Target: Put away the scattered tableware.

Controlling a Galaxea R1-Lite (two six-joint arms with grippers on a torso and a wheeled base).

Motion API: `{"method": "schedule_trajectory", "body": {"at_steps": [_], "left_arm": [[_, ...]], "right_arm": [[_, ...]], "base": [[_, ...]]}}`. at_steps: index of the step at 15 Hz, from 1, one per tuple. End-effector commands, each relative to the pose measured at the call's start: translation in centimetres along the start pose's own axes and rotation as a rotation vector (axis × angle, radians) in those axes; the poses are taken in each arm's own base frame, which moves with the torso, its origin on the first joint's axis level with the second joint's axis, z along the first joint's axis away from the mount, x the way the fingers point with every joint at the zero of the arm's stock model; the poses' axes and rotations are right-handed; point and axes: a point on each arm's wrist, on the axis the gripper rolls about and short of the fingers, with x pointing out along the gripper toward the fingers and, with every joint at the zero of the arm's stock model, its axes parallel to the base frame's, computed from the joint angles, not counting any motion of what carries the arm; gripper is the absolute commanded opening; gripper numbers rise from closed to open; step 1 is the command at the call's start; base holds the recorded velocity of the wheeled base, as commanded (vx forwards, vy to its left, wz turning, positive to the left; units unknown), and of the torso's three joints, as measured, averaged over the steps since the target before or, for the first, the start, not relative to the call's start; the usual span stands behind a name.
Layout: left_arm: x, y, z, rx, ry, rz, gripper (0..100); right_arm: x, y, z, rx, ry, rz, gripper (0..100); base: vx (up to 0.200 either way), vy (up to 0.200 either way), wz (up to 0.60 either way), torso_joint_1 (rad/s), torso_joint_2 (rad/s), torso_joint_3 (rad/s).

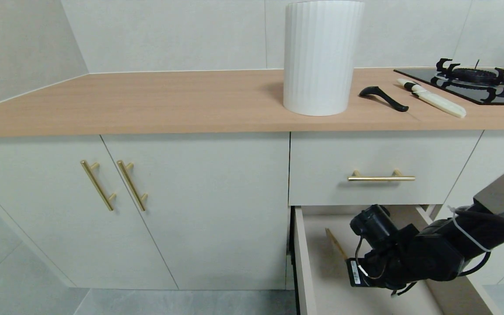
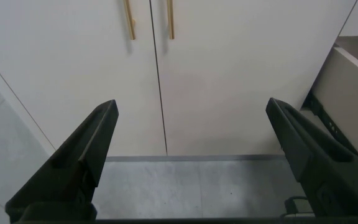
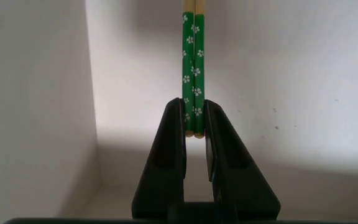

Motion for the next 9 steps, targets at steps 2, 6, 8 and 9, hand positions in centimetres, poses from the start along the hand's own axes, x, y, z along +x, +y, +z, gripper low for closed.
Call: {"method": "schedule_trajectory", "body": {"at_steps": [2, 6, 8, 9], "left_arm": [[0.0, 0.0, 0.0, -0.001, 0.001, 0.0, 100], [0.0, 0.0, 0.0, -0.001, 0.001, 0.0, 100], [0.0, 0.0, 0.0, -0.001, 0.001, 0.0, 100], [0.0, 0.0, 0.0, 0.001, 0.001, 0.0, 100]], "right_arm": [[2.0, -0.1, -0.7, -0.006, 0.048, -0.026, 0], [3.2, 0.0, -0.9, -0.005, 0.055, -0.029, 0], [3.9, -0.1, -1.0, -0.004, 0.04, -0.045, 0], [4.2, -0.1, -1.0, -0.004, 0.033, -0.058, 0]], "base": [[0.0, 0.0, 0.0, 0.0, 0.0, 0.0], [0.0, 0.0, 0.0, 0.0, 0.0, 0.0], [0.0, 0.0, 0.0, 0.0, 0.0, 0.0], [0.0, 0.0, 0.0, 0.0, 0.0, 0.0]]}}
